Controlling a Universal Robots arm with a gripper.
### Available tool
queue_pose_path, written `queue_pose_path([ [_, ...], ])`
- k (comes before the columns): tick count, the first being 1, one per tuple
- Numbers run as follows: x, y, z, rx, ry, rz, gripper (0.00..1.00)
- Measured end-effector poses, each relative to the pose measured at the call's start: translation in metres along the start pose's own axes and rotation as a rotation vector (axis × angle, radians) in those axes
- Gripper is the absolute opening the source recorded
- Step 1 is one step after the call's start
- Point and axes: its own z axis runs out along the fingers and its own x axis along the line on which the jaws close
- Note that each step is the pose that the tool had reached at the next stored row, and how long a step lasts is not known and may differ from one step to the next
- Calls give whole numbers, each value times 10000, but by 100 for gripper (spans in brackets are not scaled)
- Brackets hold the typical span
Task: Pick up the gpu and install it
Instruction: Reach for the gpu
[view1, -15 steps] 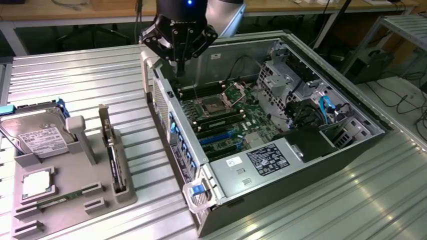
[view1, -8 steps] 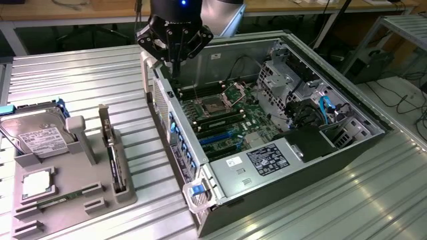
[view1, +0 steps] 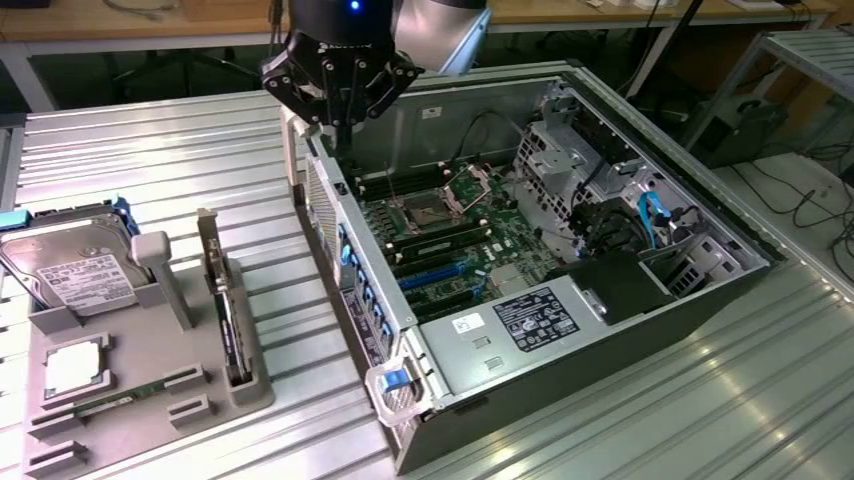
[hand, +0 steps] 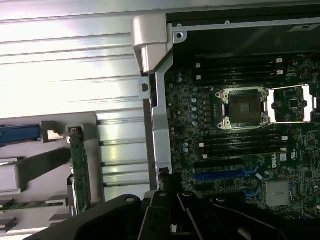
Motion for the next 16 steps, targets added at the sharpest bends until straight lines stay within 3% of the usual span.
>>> queue_pose_path([
  [12,90,-8,-3,0,0,-1,11],
  [16,212,-19,-6,0,0,0,11],
])
